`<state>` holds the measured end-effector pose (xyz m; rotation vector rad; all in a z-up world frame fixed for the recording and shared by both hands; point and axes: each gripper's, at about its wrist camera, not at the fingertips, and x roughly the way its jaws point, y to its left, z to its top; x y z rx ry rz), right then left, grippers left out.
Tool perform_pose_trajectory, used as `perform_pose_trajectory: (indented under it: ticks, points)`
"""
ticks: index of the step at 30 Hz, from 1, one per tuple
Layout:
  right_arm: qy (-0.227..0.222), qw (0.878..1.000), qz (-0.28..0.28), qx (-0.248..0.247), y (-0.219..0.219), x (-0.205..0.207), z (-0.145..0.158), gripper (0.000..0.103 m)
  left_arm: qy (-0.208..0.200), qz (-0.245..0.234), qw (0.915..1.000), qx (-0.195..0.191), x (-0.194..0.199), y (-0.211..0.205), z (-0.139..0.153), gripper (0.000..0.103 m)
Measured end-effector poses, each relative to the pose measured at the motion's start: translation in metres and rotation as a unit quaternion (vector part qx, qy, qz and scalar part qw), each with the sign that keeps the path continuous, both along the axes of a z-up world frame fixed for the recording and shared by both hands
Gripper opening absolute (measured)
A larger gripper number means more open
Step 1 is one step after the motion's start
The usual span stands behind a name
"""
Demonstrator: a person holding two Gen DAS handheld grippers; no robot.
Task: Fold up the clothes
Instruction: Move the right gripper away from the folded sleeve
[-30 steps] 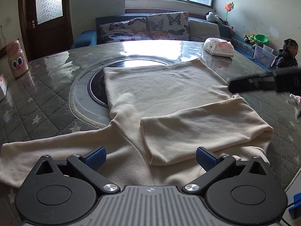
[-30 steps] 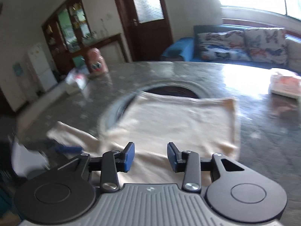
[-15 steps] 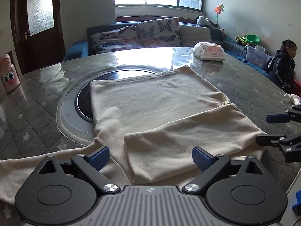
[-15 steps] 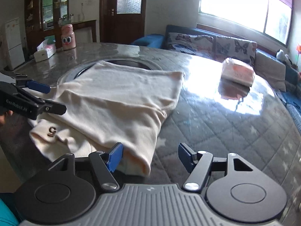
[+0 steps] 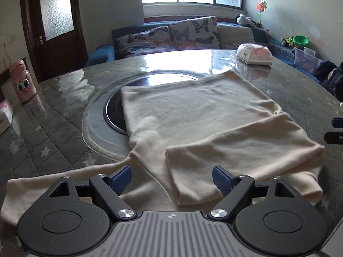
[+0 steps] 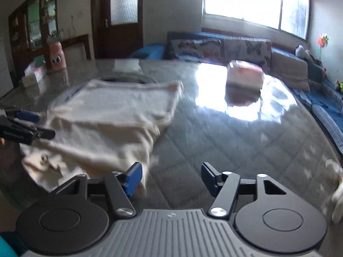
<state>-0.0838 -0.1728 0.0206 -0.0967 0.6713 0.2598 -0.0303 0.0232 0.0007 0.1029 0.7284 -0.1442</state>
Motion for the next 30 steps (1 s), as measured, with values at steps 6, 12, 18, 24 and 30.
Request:
perform_pose_trajectory:
  ticks: [6,12,18,24,30]
  points:
    - [-0.009,0.998,0.051,0.040,0.025,0.041,0.000,0.031,-0.011,-0.015,0.9997,-0.017,-0.001,-0.007,0.006,0.070]
    - [0.004,0.997,0.065,0.031,0.043,0.066,-0.024,0.027,-0.013,-0.041,0.9981,-0.044,0.003,-0.012,0.004,0.062]
    - [-0.010,0.997,0.075,0.021,0.043,0.049,-0.014,0.027,-0.023,-0.055,0.9961,-0.065,0.007,-0.014,0.004,0.059]
    - [0.001,0.996,0.083,0.025,0.042,0.025,-0.022,0.028,-0.007,-0.056,0.9962,-0.066,0.008,-0.014,-0.009,0.058]
    - [-0.012,0.997,0.080,0.019,0.045,0.009,-0.020,0.031,-0.020,-0.048,0.9970,-0.057,-0.003,-0.005,-0.002,0.060]
